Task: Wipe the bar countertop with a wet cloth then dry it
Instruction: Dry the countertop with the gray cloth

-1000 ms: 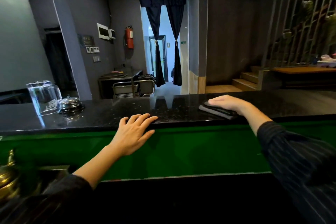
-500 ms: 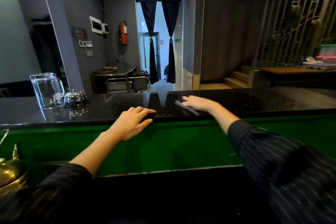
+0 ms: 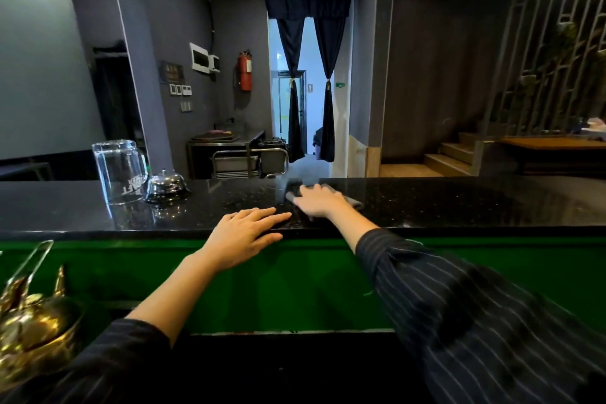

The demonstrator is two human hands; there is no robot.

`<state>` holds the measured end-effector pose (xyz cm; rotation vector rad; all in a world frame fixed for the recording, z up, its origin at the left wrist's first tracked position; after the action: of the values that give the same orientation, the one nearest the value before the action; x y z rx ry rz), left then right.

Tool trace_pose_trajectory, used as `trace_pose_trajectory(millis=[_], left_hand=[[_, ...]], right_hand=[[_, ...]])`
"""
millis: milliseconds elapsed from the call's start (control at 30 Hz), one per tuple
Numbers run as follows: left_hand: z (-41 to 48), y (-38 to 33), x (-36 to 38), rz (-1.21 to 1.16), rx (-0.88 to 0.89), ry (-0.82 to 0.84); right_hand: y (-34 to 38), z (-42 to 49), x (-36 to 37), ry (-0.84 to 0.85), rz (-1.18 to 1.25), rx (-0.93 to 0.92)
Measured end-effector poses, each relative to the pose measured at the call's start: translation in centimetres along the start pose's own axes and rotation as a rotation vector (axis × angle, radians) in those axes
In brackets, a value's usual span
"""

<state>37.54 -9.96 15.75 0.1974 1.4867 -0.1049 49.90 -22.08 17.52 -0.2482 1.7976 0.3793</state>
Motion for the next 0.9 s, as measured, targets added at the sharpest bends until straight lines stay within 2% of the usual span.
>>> trace_pose_trajectory(millis=[67, 133, 233, 300, 367, 433, 467, 567, 633, 733, 833, 900], left_hand=[[-0.4, 0.9, -0.1, -0.075, 0.062, 0.04], [-0.9, 1.5, 0.1, -0.082, 0.082, 0.046], [-1.1, 1.6, 0.6, -0.017, 0.065, -0.002], [-1.0, 1.4, 0.8, -0.018, 0.06, -0.022], [-1.0, 1.4, 0.8, -0.015, 0.06, -0.036], [-1.1, 1.5, 0.8, -0.002, 0.05, -0.035], [-1.0, 1.6, 0.9, 0.003, 0.045, -0.029], [-1.0, 1.6, 0.8, -0.002, 0.035, -0.01], [-1.1, 1.6, 0.6, -0.019, 0.025, 0.021], [-1.1, 1.4, 0.6, -0.045, 0.013, 0.049], [-1.2, 1.4, 0.7, -0.048, 0.004, 0.04], [-1.2, 1.4, 0.7, -0.039, 0.0, 0.022]], right_hand=[[-0.2, -0.5, -0.1, 0.115, 0.001, -0.18], [-4.6, 0.0, -0.6, 0.18, 0.038, -0.175], [-14.3, 1.9, -1.7, 0.113, 0.101, 0.113], [-17.6, 2.7, -2.2, 0.046, 0.134, 0.279], [-17.3, 3.7, -2.8, -0.011, 0.133, 0.429], [-14.0, 5.1, -2.7, -0.024, 0.133, 0.521], [-11.4, 6.1, -2.5, -0.019, 0.116, 0.482], [-1.6, 8.3, -1.9, -0.019, 0.028, 0.155], [3.9, 8.0, -1.2, 0.037, -0.008, -0.037], [7.5, 8.0, -0.2, 0.161, -0.071, -0.218], [4.7, 8.7, -0.4, 0.257, 0.032, -0.254], [1.2, 9.6, -0.9, 0.231, 0.109, -0.128]])
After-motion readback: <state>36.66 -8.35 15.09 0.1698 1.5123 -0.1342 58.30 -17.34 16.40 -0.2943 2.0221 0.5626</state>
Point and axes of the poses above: each hand's wrist, its own z-axis towards the middle knuckle, its own x-axis out of the palm, y = z × x, the point moved 7 cm from there along z, towards the middle knuckle, and after that the axes turned 13 degrees about y, right-handed, at the moved point
